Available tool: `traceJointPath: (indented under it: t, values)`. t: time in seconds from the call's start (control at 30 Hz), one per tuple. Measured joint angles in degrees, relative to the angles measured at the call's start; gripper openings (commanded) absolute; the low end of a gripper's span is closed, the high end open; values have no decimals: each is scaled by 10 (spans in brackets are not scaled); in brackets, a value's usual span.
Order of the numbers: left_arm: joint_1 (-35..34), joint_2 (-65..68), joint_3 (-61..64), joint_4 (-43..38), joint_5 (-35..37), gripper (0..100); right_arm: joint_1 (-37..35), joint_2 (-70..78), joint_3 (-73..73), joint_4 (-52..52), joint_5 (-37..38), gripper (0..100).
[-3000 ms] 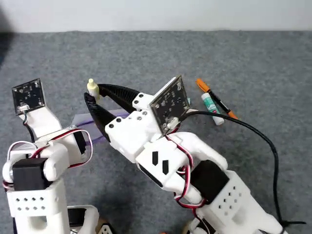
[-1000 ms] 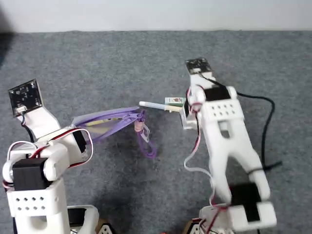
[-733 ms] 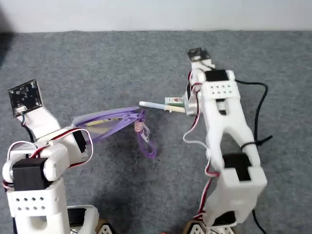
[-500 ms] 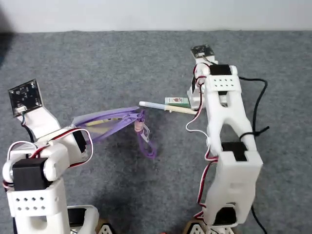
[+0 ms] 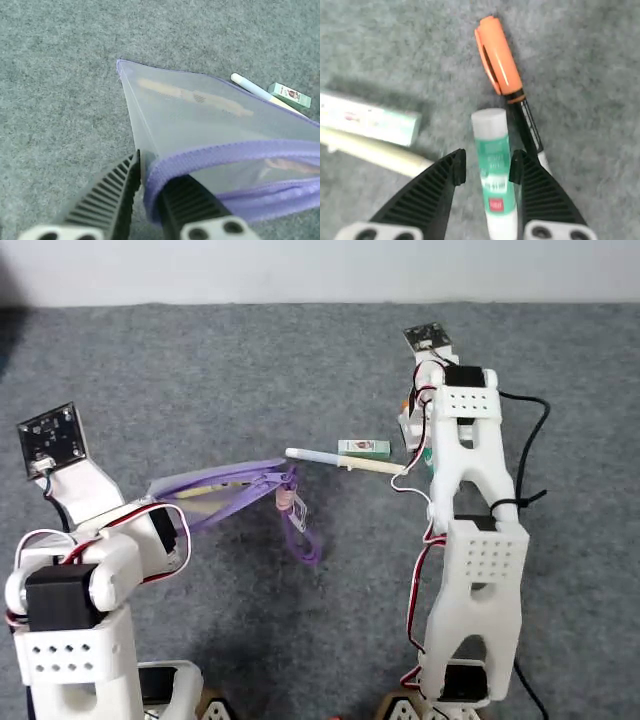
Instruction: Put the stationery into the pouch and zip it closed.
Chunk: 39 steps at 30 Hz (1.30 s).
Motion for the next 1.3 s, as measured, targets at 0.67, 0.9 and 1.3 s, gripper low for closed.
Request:
traceJointPath:
  t: [0.67, 0.9, 1.3]
  values:
    - [0, 0, 0, 0, 0, 13, -5, 79, -134, 142, 1, 8]
    - [0, 0, 0, 0, 0, 13, -43, 1, -175, 222, -52, 8]
    - [0, 0, 0, 0, 0, 13, -130, -356, 145, 223, -117, 8]
